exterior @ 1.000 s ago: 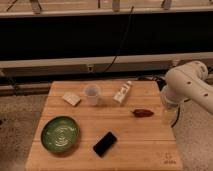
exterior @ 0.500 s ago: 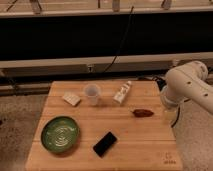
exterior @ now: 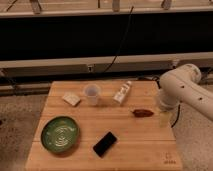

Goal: Push the eraser across the table

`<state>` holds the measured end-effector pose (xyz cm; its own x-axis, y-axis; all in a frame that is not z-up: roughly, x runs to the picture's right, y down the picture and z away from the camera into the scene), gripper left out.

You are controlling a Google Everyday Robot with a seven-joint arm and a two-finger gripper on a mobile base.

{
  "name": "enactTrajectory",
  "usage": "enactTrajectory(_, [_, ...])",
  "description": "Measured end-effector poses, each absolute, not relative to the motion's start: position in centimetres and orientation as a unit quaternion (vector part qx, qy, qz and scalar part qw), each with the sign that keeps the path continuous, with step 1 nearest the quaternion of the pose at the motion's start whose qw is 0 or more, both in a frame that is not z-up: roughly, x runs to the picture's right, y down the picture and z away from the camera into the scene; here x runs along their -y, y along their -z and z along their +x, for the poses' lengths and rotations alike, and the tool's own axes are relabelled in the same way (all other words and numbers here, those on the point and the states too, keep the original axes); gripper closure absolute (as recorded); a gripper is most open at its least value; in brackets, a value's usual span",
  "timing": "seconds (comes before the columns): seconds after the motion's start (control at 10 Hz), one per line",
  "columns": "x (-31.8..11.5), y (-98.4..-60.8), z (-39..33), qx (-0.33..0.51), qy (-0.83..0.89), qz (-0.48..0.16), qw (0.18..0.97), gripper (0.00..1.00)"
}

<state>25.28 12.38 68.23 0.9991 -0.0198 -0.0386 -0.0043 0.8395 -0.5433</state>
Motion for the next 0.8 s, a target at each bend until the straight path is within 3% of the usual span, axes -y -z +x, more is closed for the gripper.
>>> enactTrajectory(0.8, [-17.4, -69.2, 18.3, -0.008, 0.074, -0.289, 0.955, 0.20])
